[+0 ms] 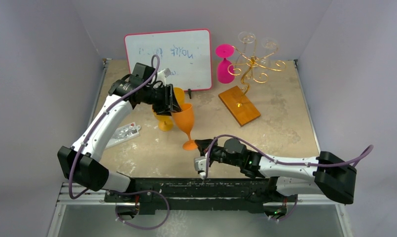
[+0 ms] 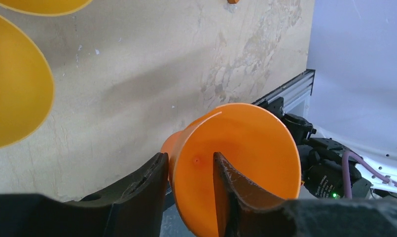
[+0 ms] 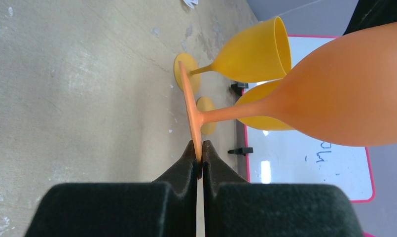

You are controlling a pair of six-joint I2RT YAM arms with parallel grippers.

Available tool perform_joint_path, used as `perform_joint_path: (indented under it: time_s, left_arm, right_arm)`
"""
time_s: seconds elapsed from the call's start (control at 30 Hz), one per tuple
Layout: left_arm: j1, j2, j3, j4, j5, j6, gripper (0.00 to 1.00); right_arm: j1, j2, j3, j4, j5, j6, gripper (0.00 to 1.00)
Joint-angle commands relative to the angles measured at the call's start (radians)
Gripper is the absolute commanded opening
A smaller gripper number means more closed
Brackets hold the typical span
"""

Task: Take the wine glass off the wine glass rack

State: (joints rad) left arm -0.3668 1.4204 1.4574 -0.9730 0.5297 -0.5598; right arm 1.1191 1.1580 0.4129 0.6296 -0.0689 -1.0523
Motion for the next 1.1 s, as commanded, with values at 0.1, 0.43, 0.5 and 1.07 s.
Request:
perform_joint_path:
  time_s: [0.1,0.43,0.5,1.07]
  left_arm:
    - [0.001,-0.019,-0.001,0.045,0.059,0.024,0.29]
    - [-0.001,-0.032,0.012,-0.028,0.055,0.088,0.57]
    - [-0.001,-0.033,0.011,-0.044,0.036,0.102,0.53]
    - [-0.027,-0.036,-0.003,-0.006,0.037,0.102,0.0]
  right_arm:
    - [0.005,-0.022,0.046,-0.008,-0.001,0.002,0.0]
    - [0.004,-0.037,0.066,-0.062,-0.016,0.015,0.0]
    - [0.005,-0.046,0.069,-0.075,-0.026,0.018,0.0]
    - [0.005,-0.095,0.049,-0.049,-0.027,0.056,0.19]
